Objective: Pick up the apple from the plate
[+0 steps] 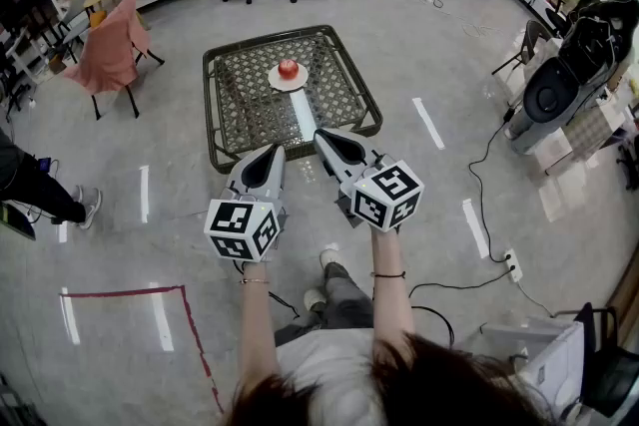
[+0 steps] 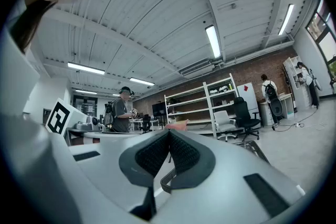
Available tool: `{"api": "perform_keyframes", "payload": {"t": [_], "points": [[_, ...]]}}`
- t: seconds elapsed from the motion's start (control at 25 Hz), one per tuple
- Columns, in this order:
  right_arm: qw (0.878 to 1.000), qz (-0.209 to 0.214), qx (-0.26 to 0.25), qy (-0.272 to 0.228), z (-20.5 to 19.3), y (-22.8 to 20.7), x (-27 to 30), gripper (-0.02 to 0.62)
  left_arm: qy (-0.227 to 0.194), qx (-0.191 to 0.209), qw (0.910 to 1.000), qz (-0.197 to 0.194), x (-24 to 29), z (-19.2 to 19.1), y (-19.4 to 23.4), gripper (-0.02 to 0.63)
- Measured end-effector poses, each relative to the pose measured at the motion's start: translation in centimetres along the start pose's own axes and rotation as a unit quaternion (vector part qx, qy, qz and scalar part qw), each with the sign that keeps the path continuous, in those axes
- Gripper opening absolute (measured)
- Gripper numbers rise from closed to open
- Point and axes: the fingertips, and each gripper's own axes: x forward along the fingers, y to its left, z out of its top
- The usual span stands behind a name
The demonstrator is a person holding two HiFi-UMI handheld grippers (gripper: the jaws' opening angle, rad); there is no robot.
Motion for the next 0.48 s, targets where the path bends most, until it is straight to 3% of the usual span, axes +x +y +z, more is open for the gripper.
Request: {"api": "perform_keyframes", "payload": {"t": [0.48], "points": [[1.0, 0.017, 0.002, -0.001, 0.19, 0.19, -0.21, 0.009, -0.003, 0.006, 1.0, -0.003, 0.67, 0.51, -0.63, 0.011]]}}
